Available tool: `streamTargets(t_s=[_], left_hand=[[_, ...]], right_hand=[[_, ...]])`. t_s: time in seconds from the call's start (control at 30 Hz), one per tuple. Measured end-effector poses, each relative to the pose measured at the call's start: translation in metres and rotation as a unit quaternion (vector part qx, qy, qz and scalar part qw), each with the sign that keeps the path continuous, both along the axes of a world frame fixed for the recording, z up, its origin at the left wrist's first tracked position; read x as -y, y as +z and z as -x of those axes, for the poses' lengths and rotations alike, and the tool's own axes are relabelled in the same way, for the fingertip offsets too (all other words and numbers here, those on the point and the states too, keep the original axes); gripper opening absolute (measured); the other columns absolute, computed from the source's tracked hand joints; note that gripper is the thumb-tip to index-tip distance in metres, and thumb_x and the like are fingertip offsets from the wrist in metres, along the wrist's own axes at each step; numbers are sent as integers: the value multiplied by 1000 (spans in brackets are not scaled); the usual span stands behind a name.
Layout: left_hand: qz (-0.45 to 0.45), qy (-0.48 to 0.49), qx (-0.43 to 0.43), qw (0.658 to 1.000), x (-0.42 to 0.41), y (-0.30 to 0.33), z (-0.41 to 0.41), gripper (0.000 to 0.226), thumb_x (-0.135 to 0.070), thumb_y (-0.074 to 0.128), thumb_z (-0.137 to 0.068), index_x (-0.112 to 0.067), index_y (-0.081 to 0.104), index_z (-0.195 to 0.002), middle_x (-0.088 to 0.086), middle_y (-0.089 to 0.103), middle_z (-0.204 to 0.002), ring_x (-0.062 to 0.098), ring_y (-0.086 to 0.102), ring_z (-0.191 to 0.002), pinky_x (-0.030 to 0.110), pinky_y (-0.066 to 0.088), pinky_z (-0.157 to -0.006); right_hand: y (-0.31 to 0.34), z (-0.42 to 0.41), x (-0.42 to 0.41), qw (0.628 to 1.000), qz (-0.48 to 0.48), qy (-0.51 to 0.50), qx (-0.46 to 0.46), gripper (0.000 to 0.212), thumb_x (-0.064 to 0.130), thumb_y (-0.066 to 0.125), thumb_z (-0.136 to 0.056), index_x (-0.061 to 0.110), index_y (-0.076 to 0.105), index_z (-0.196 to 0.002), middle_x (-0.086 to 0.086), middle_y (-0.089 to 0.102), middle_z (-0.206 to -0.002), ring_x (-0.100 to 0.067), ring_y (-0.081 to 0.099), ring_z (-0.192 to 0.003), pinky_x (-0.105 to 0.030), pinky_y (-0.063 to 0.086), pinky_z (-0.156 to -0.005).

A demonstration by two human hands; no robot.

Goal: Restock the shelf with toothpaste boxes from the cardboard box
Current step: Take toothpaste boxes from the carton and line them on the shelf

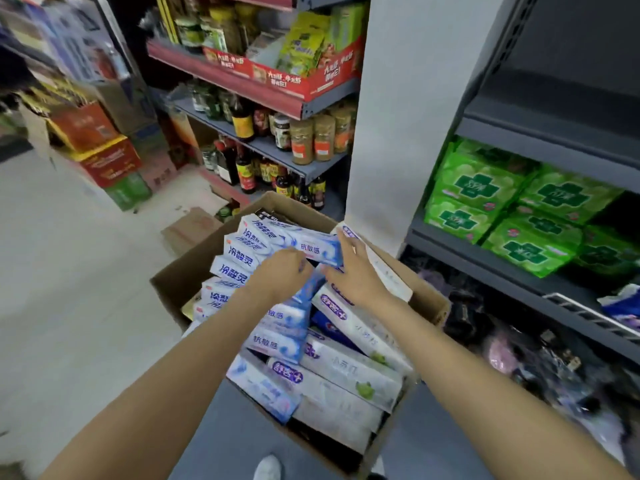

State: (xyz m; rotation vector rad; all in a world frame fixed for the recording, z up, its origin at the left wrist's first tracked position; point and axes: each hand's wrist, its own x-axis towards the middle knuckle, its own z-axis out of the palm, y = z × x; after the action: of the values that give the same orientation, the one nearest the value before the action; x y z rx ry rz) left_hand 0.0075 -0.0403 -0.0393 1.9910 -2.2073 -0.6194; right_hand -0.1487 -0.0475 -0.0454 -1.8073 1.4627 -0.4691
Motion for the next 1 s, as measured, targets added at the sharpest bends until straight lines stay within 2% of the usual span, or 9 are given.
streamTargets(t_s=[0.2, 0.33, 0.4, 0.5, 0.6, 0.7, 0.83, 0.9, 1.0], left_hand=[[-30, -105, 66, 992, 38, -2, -53, 39, -3, 34, -97, -14, 51, -130, 7, 41, -138, 30, 45, -121, 46, 41, -96], [-23, -175, 182, 967, 55, 4, -64, 56, 6, 40, -93, -25, 40, -138, 2, 37, -139, 27, 35, -129, 57, 28, -102], [-23, -201, 195, 960, 64, 8, -67, 48, -3, 43, -96, -28, 41, -136, 4, 39, -134, 27, 37, -128, 56, 26, -103], [-51, -207, 175, 961, 75, 13, -72, 38, -21, 46, -97, -27, 45, -135, 6, 40, -136, 27, 34, -131, 51, 28, -104], [-46, -230, 212, 949, 81, 9, -72, 45, -33, 46, -96, -24, 39, -141, 8, 40, -141, 27, 30, -134, 49, 31, -105], [-8, -263, 247, 933, 87, 7, -73, 44, -40, 45, -95, -26, 44, -137, 6, 46, -136, 26, 35, -130, 46, 29, -104], [16, -244, 155, 957, 87, 11, -80, 42, -47, 49, -93, -29, 47, -131, 2, 44, -134, 22, 40, -127, 47, 19, -112], [6, -211, 81, 974, 81, 15, -81, 39, -45, 49, -94, -27, 48, -128, 3, 45, -131, 23, 43, -124, 50, 15, -113], [-23, -140, -115, 983, 74, 27, -68, 24, -39, 51, -94, -18, 50, -106, 10, 59, -101, 29, 56, -96, 42, 39, -91]], right_hand=[[2, -24, 25, 990, 20, -130, -56, 49, 32, 68, -84, 8, 51, -123, -19, 47, -121, -28, 44, -118, -24, 32, -84], [9, -43, 32, 985, 7, -136, -110, 43, 28, 68, -85, 2, 48, -113, -18, 54, -111, -30, 52, -104, -26, 28, -66], [15, -48, 33, 982, -14, -147, -119, 32, 24, 67, -85, 5, 44, -97, -14, 52, -88, -27, 52, -74, -28, 27, -54], [15, -43, 30, 977, -35, -187, -99, 29, 23, 67, -86, 6, 45, -93, -8, 47, -79, -22, 47, -70, -30, 37, -65], [9, -29, 15, 957, -51, -283, 25, 26, 24, 67, -86, 9, 46, -91, -5, 47, -81, -22, 46, -83, -34, 39, -73], [11, -13, -4, 899, -118, -360, 219, 17, 18, 66, -87, 9, 52, -92, -16, 56, -102, -21, 53, -81, -29, 54, -62], [26, 1, -24, 872, -163, -341, 312, 31, 12, 59, -91, 2, 57, -119, -16, 65, -106, -19, 65, -71, -28, 59, -60], [36, 6, -31, 845, -162, -348, 373, 24, 8, 57, -91, -4, 59, -112, -16, 66, -100, -23, 66, -72, -30, 60, -62], [48, 18, -36, 816, -144, -373, 417, 8, 4, 57, -89, -2, 62, -89, -14, 67, -86, -18, 68, -61, -28, 59, -58]])
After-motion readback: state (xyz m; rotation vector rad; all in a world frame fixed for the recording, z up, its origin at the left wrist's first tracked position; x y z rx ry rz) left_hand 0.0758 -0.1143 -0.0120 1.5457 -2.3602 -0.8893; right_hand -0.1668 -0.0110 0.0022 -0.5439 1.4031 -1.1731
